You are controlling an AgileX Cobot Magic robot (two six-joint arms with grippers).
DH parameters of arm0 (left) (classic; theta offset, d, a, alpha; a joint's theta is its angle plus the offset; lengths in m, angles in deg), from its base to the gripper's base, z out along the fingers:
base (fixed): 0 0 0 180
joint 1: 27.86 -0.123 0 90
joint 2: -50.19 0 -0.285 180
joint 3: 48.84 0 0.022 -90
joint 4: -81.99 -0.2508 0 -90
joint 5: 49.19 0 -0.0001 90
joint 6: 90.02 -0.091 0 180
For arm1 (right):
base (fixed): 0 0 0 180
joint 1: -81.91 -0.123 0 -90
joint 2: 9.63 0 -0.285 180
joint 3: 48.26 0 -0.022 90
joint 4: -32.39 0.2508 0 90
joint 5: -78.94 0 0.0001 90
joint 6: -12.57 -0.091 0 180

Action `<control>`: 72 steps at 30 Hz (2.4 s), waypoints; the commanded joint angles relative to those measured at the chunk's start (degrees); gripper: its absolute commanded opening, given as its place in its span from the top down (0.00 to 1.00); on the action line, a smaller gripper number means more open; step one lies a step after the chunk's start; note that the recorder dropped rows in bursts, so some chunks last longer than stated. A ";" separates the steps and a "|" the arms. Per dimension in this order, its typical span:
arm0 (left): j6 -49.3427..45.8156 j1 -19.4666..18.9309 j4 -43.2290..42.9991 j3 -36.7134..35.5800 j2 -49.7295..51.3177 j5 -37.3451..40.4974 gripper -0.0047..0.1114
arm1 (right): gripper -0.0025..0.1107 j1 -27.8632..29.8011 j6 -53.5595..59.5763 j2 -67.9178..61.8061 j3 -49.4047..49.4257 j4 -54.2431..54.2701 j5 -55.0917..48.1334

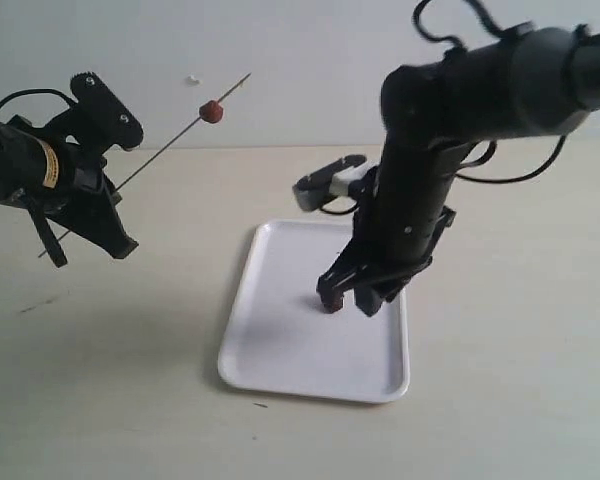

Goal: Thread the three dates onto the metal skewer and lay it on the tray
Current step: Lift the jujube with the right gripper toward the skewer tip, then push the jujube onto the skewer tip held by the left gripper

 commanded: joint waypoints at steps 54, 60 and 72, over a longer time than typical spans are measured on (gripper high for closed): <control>-0.76 6.81 -16.10 -4.23 6.53 -26.33 0.96 | 0.72 30.51 40.93 7.93 -0.03 57.09 -15.68; -0.64 6.81 -16.10 -4.23 6.53 -27.31 0.96 | 0.72 30.51 40.93 7.36 -0.03 56.99 -15.68; -0.64 6.81 -16.22 -4.23 6.53 -27.31 0.96 | 0.72 30.51 41.27 6.71 -0.13 56.99 -14.76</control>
